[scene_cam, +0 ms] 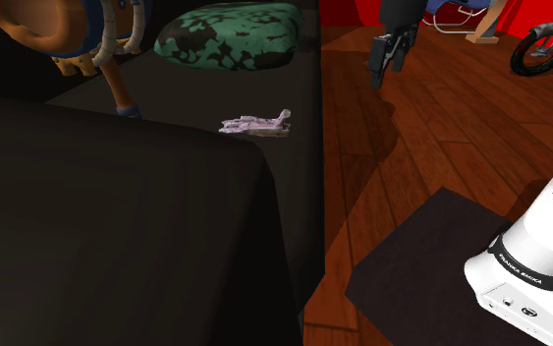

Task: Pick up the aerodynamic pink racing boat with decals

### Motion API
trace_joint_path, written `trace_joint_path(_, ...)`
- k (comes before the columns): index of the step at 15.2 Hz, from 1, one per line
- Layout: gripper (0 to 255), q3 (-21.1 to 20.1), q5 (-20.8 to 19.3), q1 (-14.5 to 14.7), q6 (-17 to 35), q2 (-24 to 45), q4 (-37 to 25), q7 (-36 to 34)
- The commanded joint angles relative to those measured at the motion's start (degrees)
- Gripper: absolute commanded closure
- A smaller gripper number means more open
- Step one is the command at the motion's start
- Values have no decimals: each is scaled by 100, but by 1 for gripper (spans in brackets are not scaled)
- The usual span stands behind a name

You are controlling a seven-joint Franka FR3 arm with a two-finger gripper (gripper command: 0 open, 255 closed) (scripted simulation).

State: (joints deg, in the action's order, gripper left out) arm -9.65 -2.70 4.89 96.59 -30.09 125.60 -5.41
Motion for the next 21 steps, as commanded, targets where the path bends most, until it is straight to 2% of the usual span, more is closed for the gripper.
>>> trace_joint_path(1,0,-172,34,107,-21,371,-372,-8)
trace_joint_path(11,0,-958,-63,593,-206,1940,-2003,-2)
trace_joint_path(21,0,-1733,-625,1284,-757,3675,-4026,-106)
